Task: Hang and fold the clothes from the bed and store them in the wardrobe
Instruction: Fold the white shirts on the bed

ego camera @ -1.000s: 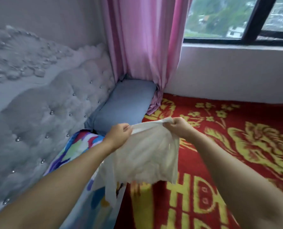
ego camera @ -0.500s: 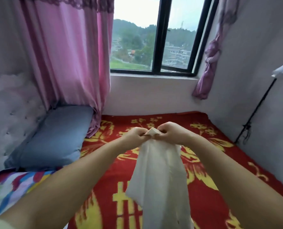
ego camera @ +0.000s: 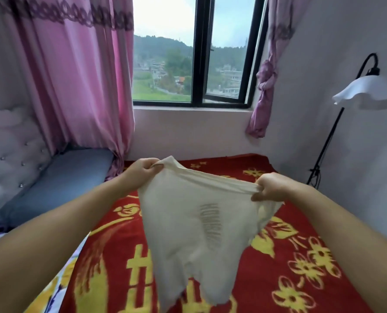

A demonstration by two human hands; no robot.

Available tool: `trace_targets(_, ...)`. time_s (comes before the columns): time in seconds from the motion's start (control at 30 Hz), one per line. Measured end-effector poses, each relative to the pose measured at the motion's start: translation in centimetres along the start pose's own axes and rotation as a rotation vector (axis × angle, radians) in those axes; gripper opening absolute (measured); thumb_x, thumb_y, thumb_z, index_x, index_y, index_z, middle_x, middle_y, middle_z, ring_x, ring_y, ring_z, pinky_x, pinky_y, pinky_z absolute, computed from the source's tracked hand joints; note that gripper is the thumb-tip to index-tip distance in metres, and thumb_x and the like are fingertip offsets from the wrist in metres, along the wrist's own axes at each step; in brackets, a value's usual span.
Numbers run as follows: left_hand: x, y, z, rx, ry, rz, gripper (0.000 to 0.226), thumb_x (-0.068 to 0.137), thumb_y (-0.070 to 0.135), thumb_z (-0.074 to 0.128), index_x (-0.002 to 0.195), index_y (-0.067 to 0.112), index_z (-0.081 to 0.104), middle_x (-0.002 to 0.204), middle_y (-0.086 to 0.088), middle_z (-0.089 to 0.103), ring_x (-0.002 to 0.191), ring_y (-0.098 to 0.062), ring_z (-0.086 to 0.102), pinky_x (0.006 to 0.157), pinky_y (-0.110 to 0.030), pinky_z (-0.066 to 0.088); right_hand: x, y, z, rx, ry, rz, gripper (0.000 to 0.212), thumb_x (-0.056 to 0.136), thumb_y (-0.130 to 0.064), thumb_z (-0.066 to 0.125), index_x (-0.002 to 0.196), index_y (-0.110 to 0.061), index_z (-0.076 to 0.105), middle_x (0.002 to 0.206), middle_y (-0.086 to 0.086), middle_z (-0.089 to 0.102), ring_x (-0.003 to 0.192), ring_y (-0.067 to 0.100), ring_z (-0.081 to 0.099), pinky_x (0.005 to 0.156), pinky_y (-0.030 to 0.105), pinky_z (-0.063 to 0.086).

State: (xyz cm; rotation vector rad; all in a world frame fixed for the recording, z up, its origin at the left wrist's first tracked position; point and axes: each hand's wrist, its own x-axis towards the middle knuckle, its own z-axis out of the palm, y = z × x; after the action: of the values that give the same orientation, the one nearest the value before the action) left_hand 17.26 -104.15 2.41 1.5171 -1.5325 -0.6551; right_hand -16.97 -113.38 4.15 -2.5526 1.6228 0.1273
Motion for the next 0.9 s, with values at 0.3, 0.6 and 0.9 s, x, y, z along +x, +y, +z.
trace_targets(0.3, 0.6, 6.8, 1.9, 0.272, 0.324, 0.140, 0.032, 0.100, 0.025, 0.047, 0.081, 0.000, 0.058, 0.066, -0.002, 0.050, 0.059, -0.012, 0.042, 0.054, -0.022, 0.032, -4.6, 8.2, -8.1, 0.860, 0.322, -0.197, 0.010, 0.089, -0.016, 0.066, 0.090, -0.006, 0.067, 0.076, 0.004, 0.061, 0.068, 0.014, 0.055, 0.063, 0.025, 0.044)
trace_targets(0.6, 3.3, 8.6, 2.8, 0.094, 0.316, 0.094, 0.015, 0.098, 0.031, 0.052, 0.095, 0.027, 0.066, 0.086, 0.007, 0.067, 0.078, -0.007, 0.060, 0.070, -0.023, 0.046, -1.8, 10.1, -10.6, 1.055, 0.450, -0.184, 0.005, 0.090, -0.013, 0.064, 0.086, -0.015, 0.062, 0.078, 0.002, 0.064, 0.063, 0.010, 0.059, 0.053, 0.016, 0.048)
trace_targets(0.9, 7.4, 8.0, 3.4, 0.126, 0.105, -0.021, 0.023, 0.099, 0.022, 0.050, 0.097, 0.007, 0.067, 0.086, -0.005, 0.064, 0.075, -0.016, 0.057, 0.068, -0.025, 0.047, 0.6, 8.9, -11.4, 0.997, 0.363, -0.213, 0.013, 0.087, -0.023, 0.069, 0.097, -0.015, 0.066, 0.090, 0.005, 0.068, 0.079, 0.017, 0.065, 0.068, 0.026, 0.055)
